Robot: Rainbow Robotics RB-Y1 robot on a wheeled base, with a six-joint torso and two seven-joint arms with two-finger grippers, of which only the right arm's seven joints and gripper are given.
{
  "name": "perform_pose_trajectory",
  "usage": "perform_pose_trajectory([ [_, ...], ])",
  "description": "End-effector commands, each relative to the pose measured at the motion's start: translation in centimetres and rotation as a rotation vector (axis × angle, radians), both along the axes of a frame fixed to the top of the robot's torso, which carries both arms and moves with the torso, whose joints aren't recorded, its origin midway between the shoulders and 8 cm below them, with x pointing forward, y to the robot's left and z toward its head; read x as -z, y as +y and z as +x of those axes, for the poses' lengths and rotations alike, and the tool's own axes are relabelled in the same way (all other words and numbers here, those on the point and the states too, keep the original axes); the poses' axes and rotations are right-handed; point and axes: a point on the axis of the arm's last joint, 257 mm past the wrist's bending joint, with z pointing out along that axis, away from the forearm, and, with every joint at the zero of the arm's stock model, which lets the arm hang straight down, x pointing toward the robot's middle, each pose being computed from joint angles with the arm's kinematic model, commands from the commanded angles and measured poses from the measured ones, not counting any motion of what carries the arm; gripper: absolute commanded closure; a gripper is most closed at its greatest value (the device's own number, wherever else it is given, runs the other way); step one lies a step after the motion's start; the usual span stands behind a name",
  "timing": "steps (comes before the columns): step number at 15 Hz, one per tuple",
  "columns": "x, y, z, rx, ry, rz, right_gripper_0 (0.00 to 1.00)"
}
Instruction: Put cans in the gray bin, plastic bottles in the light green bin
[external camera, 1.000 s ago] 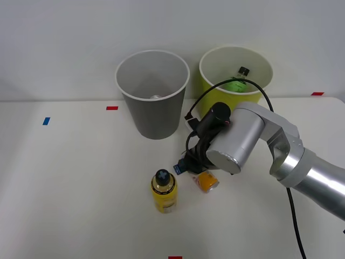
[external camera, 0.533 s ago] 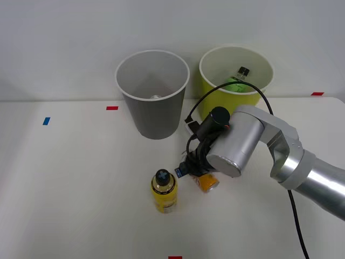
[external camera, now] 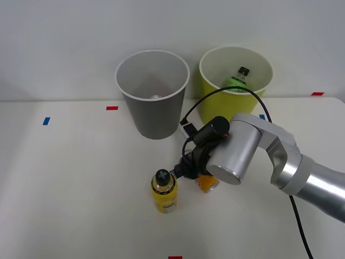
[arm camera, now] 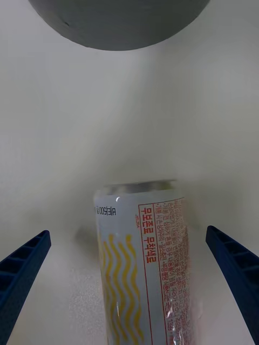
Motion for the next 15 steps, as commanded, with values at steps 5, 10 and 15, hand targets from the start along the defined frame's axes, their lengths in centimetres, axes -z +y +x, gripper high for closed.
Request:
perform_pose_trajectory([
  [5,0.3,0.1,0.6,0.012,-0.013,0.008,0.0],
  [10,0.8,-0.2,1.8,0.026,-0.034,0.009,0.0],
  [15,0.6,-0.4,1.7,0.011,-0.041,0.0,0.18],
])
